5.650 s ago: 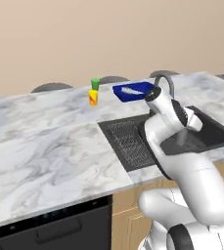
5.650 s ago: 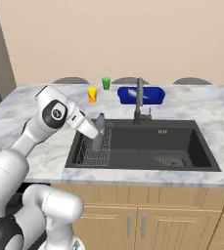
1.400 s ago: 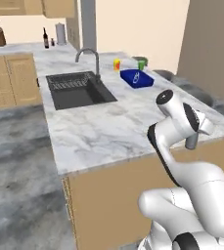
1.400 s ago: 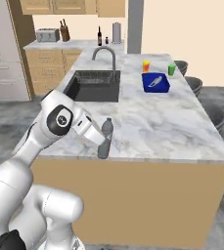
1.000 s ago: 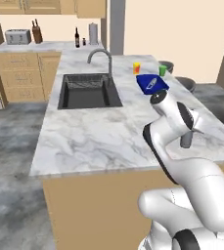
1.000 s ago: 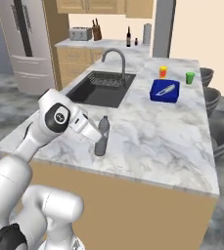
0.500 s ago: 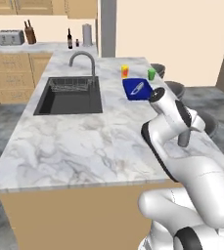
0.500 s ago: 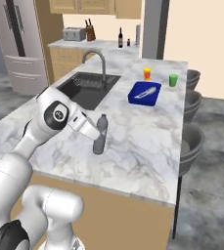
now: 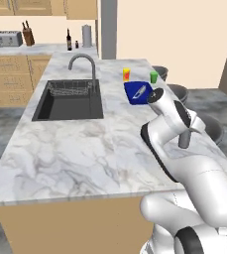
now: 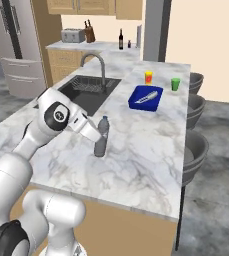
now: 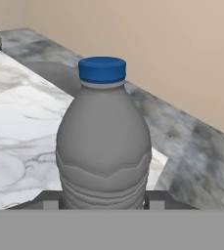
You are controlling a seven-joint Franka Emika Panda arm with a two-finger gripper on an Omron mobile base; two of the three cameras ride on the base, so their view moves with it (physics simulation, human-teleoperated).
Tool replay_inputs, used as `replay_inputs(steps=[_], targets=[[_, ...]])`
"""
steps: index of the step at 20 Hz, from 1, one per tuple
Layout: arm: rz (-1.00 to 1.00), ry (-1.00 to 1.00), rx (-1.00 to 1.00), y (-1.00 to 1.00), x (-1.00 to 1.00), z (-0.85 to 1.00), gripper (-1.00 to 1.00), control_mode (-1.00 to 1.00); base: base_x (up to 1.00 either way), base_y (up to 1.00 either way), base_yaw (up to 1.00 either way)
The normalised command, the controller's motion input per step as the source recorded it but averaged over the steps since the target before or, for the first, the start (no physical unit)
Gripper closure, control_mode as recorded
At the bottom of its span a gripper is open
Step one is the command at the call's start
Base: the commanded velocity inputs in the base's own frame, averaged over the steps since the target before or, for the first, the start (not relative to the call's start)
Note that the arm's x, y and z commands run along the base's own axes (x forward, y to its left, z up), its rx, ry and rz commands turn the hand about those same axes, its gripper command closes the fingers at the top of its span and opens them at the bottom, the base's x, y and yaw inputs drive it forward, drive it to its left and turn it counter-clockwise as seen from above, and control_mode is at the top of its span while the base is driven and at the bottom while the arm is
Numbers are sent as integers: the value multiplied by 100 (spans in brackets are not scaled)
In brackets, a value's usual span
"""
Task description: Place the drinks on the dining counter in a tight cluster.
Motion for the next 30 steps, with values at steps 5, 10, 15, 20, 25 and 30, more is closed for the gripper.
replay_inputs(steps=[5,10,15,20,25,30], targets=[[0,0,0,0,0,0,100,100,1,0,0],[29,7,-1,0,70,10,100,-100,6,0,1],[43,29,-11,0,90,50,100,-100,0,0,0],[36,1,-1,-1,37,40,100,-100,0,0,0],[53,-16,10,-22,7,-15,100,-100,0,0,0],[86,-2,8,-2,0,-2,100,-100,0,0,0]])
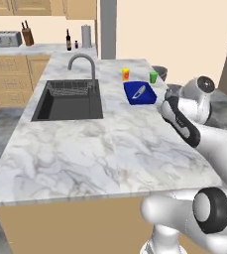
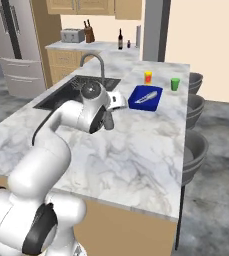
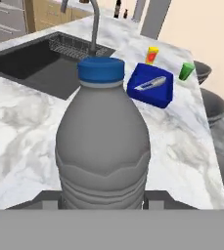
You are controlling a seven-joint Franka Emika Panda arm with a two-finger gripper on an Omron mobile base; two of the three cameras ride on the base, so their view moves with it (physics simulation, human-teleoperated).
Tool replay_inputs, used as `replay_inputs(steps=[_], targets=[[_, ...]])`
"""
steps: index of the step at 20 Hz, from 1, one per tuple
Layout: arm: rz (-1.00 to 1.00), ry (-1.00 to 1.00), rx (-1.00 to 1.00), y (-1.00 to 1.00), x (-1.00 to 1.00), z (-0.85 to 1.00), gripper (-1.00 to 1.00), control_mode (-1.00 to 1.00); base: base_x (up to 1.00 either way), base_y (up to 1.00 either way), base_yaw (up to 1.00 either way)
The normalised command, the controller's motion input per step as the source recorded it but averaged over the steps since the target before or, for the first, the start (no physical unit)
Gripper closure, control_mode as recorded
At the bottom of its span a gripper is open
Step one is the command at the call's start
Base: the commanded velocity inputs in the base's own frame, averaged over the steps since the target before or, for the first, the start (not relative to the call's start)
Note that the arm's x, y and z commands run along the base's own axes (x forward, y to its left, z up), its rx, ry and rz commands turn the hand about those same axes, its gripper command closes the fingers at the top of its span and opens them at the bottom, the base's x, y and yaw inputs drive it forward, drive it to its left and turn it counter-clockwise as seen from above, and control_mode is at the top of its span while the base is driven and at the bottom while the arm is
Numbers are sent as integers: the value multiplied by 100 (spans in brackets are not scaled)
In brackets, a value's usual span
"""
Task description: Place the drinks on the dining counter in a tight cluster.
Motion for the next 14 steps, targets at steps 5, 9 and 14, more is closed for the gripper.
replay_inputs(steps=[5,9,14], targets=[[94,11,0,-1,0,34,100,-100,0,0,0],[89,12,-2,-8,0,28,100,-100,0,0,0],[31,3,0,-21,29,5,100,-100,0,0,0]])
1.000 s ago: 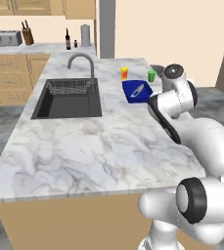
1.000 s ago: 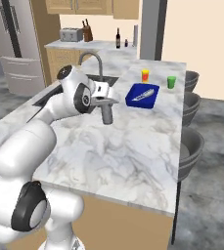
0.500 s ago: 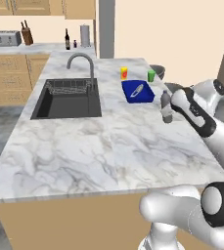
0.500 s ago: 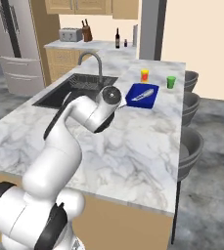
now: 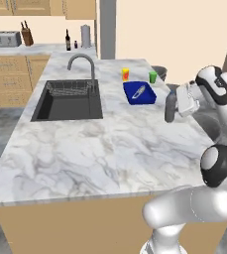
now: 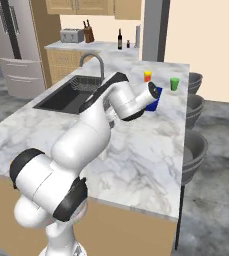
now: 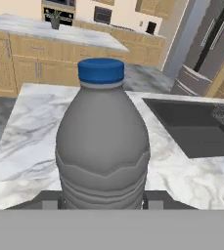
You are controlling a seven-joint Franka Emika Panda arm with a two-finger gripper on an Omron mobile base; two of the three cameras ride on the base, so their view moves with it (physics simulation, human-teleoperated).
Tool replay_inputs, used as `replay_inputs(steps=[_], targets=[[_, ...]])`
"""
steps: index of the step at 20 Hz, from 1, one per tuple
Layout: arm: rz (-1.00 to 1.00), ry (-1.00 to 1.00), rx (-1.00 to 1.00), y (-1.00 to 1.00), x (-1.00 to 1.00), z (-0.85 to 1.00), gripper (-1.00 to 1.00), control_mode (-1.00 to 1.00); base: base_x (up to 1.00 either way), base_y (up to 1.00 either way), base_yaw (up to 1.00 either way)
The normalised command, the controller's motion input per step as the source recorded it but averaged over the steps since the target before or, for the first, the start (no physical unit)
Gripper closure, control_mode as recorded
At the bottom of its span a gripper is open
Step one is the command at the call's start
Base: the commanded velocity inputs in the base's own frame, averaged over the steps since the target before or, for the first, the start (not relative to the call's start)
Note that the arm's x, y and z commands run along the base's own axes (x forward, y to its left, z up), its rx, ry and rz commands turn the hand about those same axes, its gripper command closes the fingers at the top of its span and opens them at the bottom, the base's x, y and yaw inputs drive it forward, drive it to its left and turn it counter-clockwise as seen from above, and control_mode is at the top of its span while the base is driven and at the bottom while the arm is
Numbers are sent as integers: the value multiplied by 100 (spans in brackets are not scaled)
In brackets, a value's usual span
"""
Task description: Place the drinks on the dining counter in a tight cluster.
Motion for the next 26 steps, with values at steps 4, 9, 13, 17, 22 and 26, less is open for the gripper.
replay_inputs(steps=[4,9,13,17,22,26], targets=[[0,0,0,0,8,-17,100,-100,0,0,0],[2,2,2,4,-29,-61,100,-100,0,0,0],[5,15,0,31,-26,-49,100,-100,0,0,0],[0,16,-1,60,-12,-72,100,-100,0,0,0],[-1,5,0,52,0,-48,100,-100,0,0,0],[-12,1,6,7,1,-4,100,-100,0,0,0]])
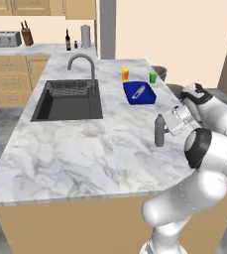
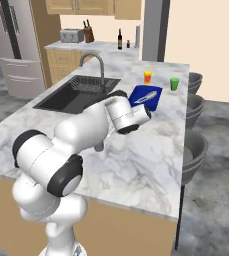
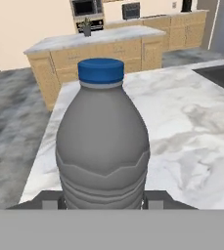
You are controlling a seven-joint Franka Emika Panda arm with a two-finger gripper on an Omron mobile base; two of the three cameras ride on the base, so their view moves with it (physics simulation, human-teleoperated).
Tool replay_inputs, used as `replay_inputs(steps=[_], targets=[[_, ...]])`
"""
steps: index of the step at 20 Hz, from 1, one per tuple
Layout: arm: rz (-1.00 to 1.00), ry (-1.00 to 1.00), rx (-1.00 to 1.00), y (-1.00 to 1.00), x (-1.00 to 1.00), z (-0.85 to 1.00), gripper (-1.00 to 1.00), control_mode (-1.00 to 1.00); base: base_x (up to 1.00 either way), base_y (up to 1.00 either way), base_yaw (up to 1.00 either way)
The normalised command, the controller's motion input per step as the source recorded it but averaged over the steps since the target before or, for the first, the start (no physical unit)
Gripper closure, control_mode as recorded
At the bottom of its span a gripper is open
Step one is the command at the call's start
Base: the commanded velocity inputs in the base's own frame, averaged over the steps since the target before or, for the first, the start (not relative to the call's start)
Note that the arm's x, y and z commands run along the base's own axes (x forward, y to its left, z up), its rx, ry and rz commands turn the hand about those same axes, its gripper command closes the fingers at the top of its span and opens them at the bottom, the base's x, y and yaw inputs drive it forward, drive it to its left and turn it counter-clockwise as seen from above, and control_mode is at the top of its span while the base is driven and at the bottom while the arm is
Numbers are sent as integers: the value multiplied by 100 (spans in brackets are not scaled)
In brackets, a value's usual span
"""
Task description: Place the drinks on the dining counter in a tight cluster.
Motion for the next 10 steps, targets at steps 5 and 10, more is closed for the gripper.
replay_inputs(steps=[5,10], targets=[[-17,8,7,0,5,-15,100,-100,0,0,0],[-6,15,0,0,0,-37,100,-100,0,0,0]])
